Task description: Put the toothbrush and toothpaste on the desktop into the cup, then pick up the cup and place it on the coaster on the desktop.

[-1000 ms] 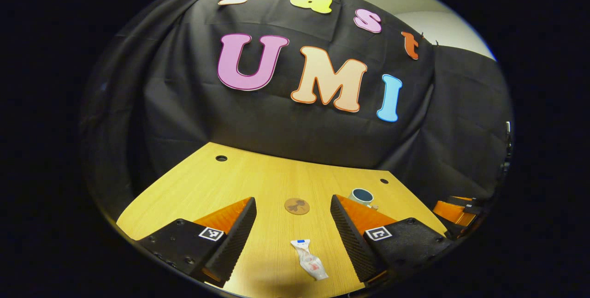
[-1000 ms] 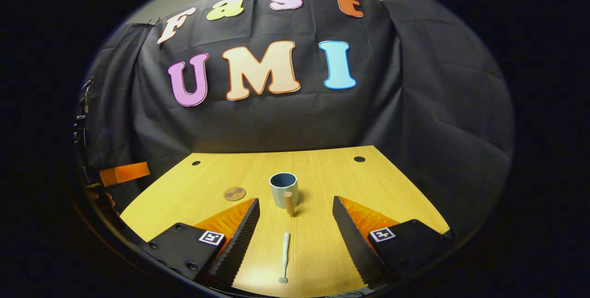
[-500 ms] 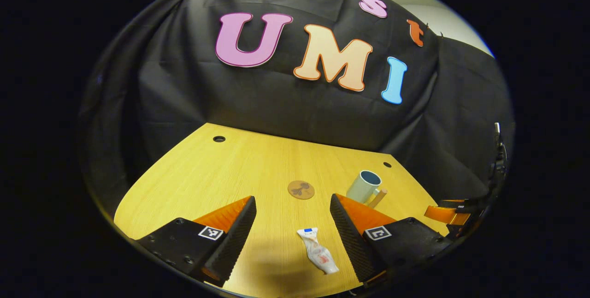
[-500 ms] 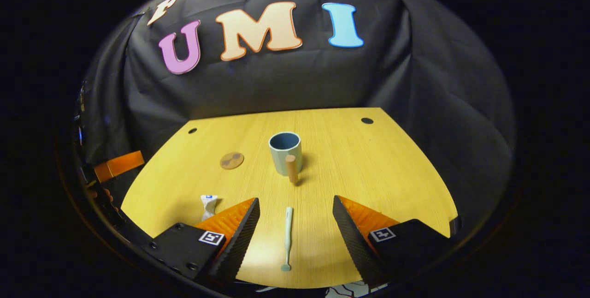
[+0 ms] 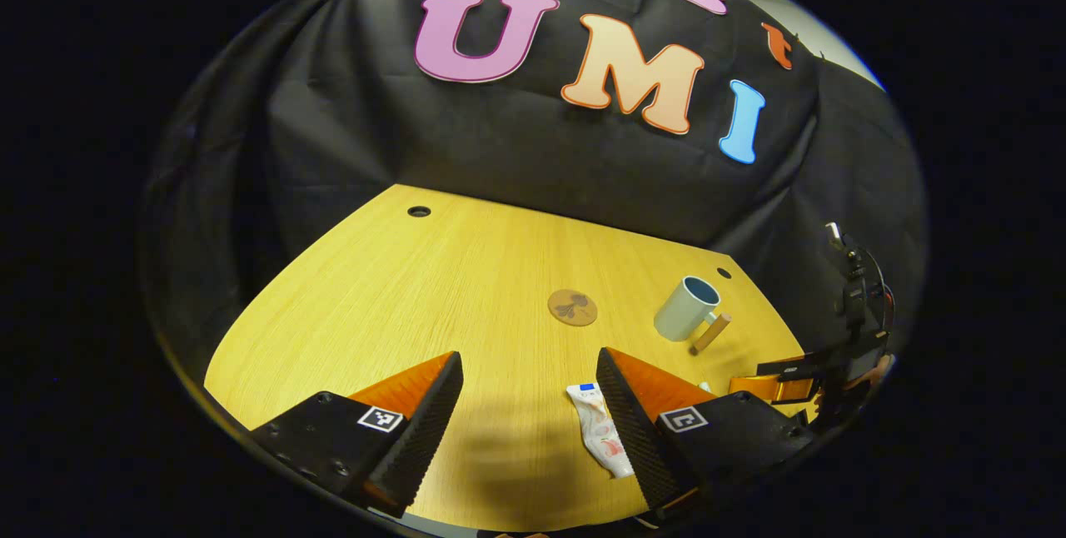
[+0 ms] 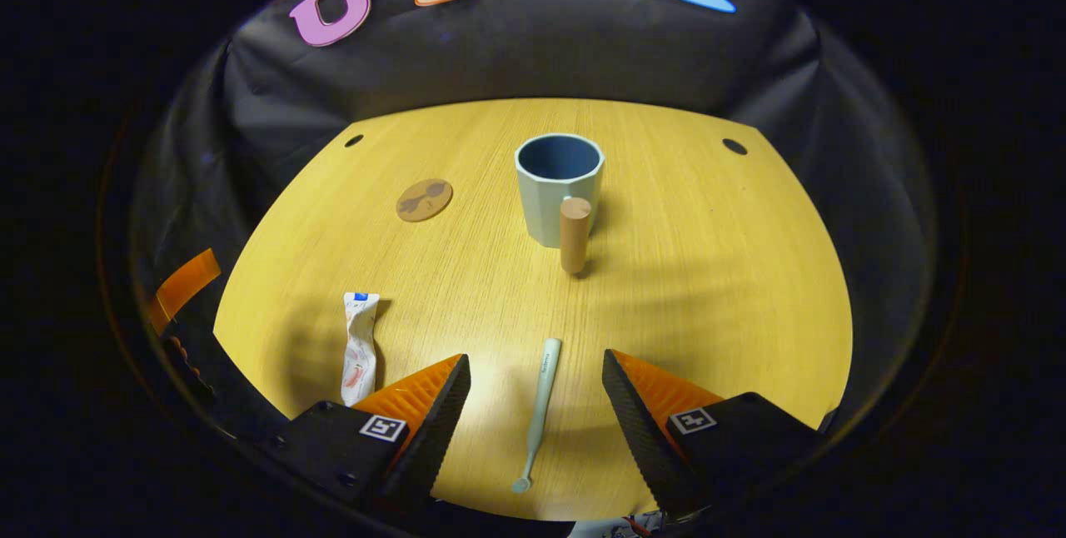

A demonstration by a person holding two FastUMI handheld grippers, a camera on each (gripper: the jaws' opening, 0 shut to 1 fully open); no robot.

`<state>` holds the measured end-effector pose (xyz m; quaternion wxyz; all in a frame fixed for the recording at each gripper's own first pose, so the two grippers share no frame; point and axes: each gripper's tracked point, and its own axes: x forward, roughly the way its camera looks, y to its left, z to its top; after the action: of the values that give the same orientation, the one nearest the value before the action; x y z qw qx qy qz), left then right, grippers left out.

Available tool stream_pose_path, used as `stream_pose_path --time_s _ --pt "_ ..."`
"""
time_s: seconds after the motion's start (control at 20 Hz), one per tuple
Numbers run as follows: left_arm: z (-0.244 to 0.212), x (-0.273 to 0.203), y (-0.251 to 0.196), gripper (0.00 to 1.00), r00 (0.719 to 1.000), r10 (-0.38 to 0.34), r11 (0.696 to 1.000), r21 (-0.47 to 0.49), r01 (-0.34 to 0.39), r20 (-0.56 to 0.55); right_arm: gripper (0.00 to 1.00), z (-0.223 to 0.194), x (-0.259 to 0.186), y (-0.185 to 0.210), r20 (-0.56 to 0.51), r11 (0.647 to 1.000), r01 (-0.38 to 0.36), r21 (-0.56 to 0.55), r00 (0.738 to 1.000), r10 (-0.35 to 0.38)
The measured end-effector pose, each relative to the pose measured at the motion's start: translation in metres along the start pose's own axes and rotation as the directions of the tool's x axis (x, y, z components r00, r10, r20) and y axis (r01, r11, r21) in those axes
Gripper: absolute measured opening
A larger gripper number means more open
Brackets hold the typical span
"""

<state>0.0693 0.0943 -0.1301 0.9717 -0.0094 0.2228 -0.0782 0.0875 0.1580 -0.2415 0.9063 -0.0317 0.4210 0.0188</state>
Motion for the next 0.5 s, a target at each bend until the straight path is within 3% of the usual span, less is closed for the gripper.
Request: stream_pose_path --time_s 0.25,0.4,0.45,0.5 --pt "-0.011 0.002 0.021 0.95 0.998 0.049 0.997 -0.053 -0.050 -0.031 0.99 -0.009 0.030 0.000 -0.154 1.000 0.020 0.013 0.988 -0.018" --pt "-0.018 0.005 0.030 0.95 0.996 0.071 0.994 -0.074 -0.074 -0.052 0.94 -0.018 0.041 -0.005 -0.212 0.999 0.039 -0.029 0.976 -0.045" --pt "-0.019 0.006 0.031 0.95 0.996 0.073 0.994 -0.079 -0.078 -0.058 0.99 -0.022 0.045 -0.008 -0.231 0.997 0.052 -0.048 0.971 -0.062" --pt "-0.021 0.006 0.032 0.95 0.995 0.075 0.993 -0.082 -0.080 -0.066 0.94 -0.027 0.048 -0.010 -0.252 0.996 0.063 -0.062 0.965 -0.076"
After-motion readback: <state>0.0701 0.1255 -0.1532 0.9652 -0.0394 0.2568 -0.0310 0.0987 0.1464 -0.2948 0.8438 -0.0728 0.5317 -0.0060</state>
